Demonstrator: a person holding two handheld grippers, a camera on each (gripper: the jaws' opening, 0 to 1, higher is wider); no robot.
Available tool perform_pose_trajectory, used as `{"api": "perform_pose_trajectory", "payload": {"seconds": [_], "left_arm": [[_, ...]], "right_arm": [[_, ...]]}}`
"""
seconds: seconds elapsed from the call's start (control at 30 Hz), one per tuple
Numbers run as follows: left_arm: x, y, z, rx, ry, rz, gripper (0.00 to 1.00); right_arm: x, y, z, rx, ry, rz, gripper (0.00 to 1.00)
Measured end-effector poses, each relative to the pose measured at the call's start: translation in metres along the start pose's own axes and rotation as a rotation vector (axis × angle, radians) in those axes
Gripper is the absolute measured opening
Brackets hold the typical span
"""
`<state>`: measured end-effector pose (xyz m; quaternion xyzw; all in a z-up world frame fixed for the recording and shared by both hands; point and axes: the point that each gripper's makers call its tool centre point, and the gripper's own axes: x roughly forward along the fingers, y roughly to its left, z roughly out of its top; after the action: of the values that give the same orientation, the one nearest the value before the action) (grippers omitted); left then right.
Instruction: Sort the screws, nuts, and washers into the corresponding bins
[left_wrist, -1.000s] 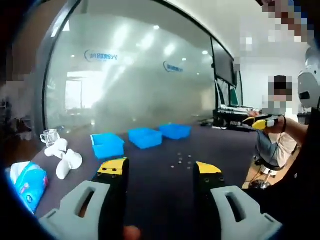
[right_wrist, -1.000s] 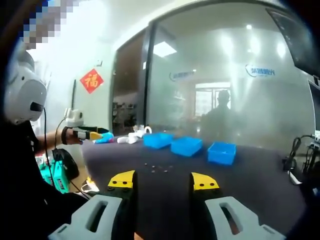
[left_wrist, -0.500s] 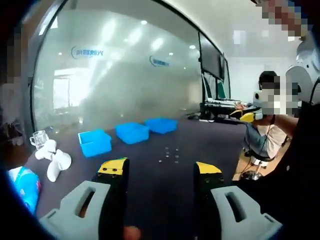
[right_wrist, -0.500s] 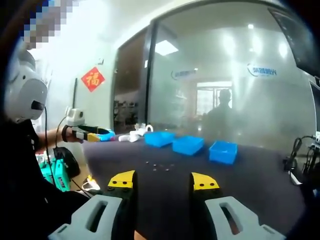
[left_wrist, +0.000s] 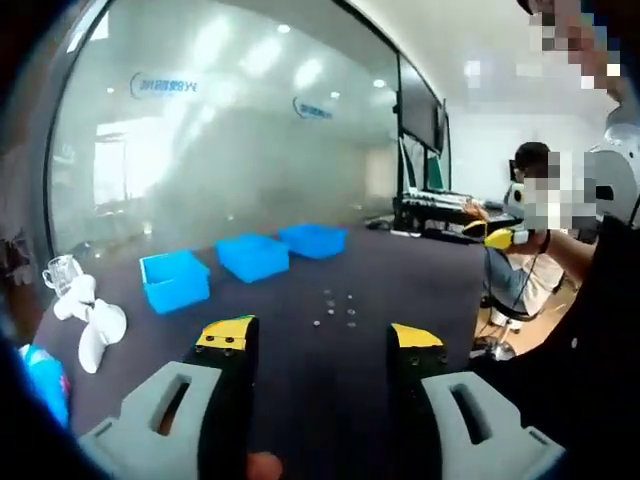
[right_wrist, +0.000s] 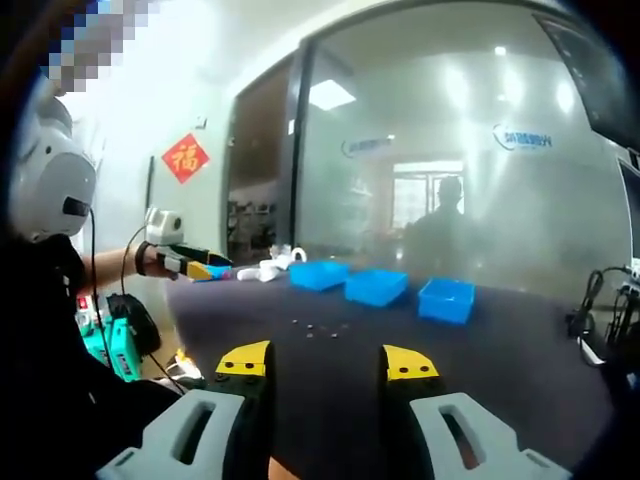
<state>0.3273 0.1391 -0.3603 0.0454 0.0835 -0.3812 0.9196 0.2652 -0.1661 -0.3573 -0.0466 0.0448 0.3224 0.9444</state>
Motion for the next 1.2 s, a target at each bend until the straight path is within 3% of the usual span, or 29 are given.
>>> {"api": "perform_pose_trajectory", "payload": {"seconds": [0.17, 0.33, 0.4, 0.7, 0.83, 1.2], "left_arm": [[0.022, -0.001, 0.0, 0.022, 0.08, -0.047, 0.5], [0.044, 0.0, 0.004, 0.035, 0.123, -0.078, 0.5], [0.052, 0.0, 0.001, 0.056, 0.176, -0.109, 0.5], [0.087, 0.004, -0.001, 0.02, 0.296, -0.17, 0.47], [0.102, 0.006, -0.009, -0.008, 0.349, -0.177, 0.46], [0.135, 0.004, -0.036, 0.05, 0.472, -0.195, 0.43]], "right_arm": [[-0.001, 0.0, -0.003, -0.005, 0.007, 0.001, 0.37], [-0.002, 0.0, -0.005, 0.001, 0.003, 0.0, 0.37], [-0.002, 0.0, -0.007, 0.004, 0.005, -0.001, 0.37], [-0.006, -0.006, -0.012, 0.012, 0.006, -0.015, 0.37], [-0.005, -0.006, -0.013, 0.018, 0.003, -0.017, 0.37], [-0.008, -0.009, -0.019, 0.026, 0.012, -0.024, 0.37]]}}
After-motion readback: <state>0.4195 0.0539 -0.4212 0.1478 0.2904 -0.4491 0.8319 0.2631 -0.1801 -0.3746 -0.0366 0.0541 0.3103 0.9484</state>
